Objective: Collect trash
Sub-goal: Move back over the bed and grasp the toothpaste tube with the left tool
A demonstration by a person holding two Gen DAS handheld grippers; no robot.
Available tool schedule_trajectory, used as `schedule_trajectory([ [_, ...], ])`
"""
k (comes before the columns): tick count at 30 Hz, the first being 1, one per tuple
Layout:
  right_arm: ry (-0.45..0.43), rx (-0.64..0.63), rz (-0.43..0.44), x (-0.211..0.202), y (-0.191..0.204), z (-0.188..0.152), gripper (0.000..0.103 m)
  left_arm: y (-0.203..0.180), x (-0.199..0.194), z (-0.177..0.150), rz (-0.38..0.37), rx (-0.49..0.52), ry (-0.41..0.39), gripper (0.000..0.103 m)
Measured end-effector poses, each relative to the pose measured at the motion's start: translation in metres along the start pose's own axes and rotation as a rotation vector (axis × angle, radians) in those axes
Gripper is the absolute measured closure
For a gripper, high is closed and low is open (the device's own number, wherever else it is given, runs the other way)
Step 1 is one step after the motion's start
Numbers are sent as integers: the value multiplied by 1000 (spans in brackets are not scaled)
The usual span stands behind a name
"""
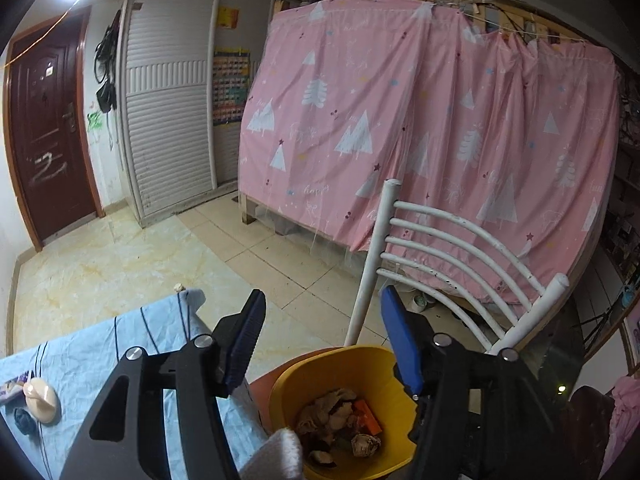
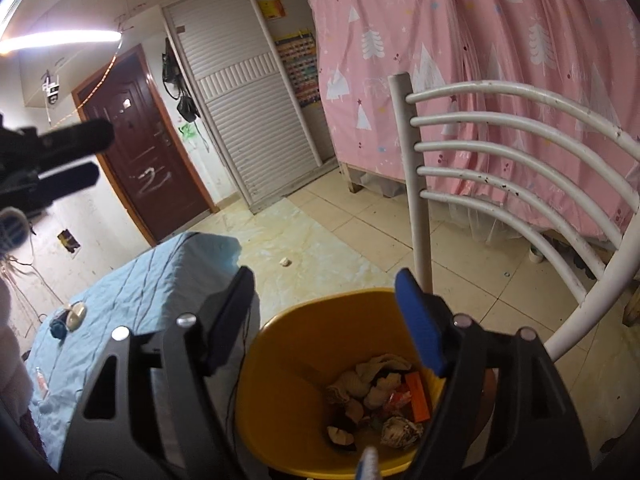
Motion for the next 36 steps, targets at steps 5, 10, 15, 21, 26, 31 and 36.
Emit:
schedule_trajectory([
  [5, 3, -26, 17, -2, 17, 8, 30, 20, -7, -2, 13, -30, 0, 52],
  [10, 13, -72, 42, -2, 44, 12, 27, 42, -21, 0, 32, -49, -14, 51],
  [15, 19, -107, 78, 1, 74, 16, 26, 75, -34, -2, 62, -84, -27, 48],
  [21, 64, -167, 125, 21, 117, 13, 25, 128, -46, -5, 132, -127, -30, 44],
  [26, 98, -222, 160, 36, 152, 9, 24, 181, -55, -10, 199, -166, -30, 39],
  [31, 143, -278, 199, 55, 191, -2, 20, 231, -57, -19, 265, -194, -3, 34],
  [36, 192, -323, 238, 75, 228, -12, 19, 281, -57, -30, 316, -217, 37, 30],
])
Point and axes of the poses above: each gripper's, at about its wrist camera, not at the fingertips, and x roughly the way its jaws point, y to its left, z to its top, the point moved 1 cm from there along x, roughly the way its jaws point, and after that the axes turned 12 degrees about z, right-handed, at the moved point
